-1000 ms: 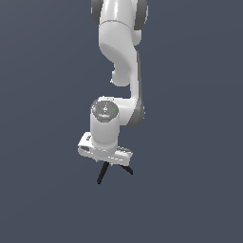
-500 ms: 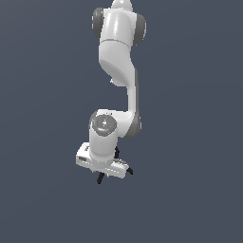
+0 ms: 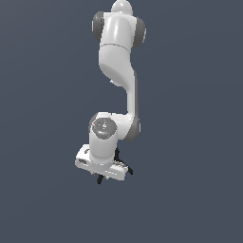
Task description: Pick up the object and move it to a goal position.
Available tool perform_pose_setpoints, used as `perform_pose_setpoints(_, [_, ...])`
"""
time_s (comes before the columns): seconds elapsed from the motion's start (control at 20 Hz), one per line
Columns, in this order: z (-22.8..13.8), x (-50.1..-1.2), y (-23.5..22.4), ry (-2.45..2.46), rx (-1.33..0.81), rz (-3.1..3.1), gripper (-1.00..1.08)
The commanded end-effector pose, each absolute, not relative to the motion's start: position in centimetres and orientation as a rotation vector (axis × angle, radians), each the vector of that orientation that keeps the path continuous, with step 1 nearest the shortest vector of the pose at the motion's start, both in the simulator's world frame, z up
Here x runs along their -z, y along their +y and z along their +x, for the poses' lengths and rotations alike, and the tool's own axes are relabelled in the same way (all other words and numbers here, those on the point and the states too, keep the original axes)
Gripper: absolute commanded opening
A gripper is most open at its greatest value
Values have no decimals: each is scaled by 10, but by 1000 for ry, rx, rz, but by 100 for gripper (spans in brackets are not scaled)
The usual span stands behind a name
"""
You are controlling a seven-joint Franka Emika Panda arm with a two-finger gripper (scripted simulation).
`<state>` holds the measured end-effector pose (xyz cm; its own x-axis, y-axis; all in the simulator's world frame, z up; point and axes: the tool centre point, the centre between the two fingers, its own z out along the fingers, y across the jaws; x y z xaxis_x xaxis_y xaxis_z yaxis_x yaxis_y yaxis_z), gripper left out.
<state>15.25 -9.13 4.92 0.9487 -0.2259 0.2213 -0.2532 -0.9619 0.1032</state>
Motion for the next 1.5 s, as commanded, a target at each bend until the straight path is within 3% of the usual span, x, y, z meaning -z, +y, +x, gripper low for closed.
perform_pose_setpoints(0.0, [153, -46, -92, -367, -314, 2972, 28])
perform_pose_setpoints(0.5, [157, -24, -95, -368, -317, 2971, 28])
perform_pose_setpoints(0.55, [157, -24, -95, -368, -317, 2971, -100])
perform_pose_setpoints(1.45, [151, -27, -97, -368, -315, 2972, -100])
